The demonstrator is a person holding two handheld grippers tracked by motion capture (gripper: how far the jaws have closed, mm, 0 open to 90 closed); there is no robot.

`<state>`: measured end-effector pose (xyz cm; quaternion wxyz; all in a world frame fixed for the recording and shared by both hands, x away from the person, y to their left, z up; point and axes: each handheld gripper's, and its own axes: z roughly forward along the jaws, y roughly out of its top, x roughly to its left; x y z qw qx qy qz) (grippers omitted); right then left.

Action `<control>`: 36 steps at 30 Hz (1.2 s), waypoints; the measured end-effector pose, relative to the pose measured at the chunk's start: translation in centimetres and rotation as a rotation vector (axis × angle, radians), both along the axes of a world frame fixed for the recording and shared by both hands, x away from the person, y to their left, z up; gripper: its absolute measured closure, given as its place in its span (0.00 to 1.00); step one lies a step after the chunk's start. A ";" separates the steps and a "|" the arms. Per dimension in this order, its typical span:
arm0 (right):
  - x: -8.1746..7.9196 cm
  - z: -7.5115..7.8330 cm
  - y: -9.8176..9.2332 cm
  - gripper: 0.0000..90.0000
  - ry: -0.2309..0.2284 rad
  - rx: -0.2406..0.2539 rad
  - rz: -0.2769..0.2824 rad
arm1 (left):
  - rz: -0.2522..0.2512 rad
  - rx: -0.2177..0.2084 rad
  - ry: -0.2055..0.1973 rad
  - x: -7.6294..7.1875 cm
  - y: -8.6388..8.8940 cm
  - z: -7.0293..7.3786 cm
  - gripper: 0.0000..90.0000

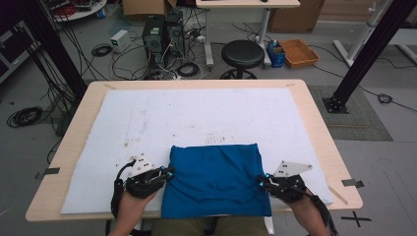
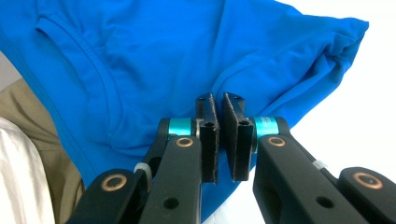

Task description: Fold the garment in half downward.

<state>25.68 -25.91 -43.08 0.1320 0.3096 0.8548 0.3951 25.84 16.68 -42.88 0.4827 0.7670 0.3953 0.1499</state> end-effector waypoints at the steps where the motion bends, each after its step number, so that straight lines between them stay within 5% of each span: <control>1: 0.0 0.0 0.1 0.95 0.006 -0.004 -0.003 | 0.006 0.009 0.004 0.1 0.0 -0.1 0.95; 4: 0.1 -0.1 0.2 0.95 0.009 -0.007 0.000 | 0.021 0.018 0.038 0.3 -0.2 -0.5 0.80; 6: 0.1 -0.1 0.2 0.95 0.006 -0.007 0.003 | 0.012 0.058 0.023 0.1 -0.5 -0.6 0.77; 13: 0.1 -0.2 0.2 0.95 0.011 -0.003 0.001 | 0.016 0.151 0.008 0.2 -1.3 -1.0 0.94; 22: 0.0 0.0 0.2 0.95 0.007 -0.002 -0.001 | -0.008 0.000 0.014 -0.3 -0.4 0.4 0.96; 31: -0.1 0.4 -0.3 0.95 -0.004 0.025 -0.001 | -0.020 -0.028 -0.011 -0.7 0.1 1.4 0.96; 36: -0.5 1.0 -0.4 0.95 0.003 0.044 0.009 | -0.042 -0.051 0.033 -1.6 0.3 1.8 0.97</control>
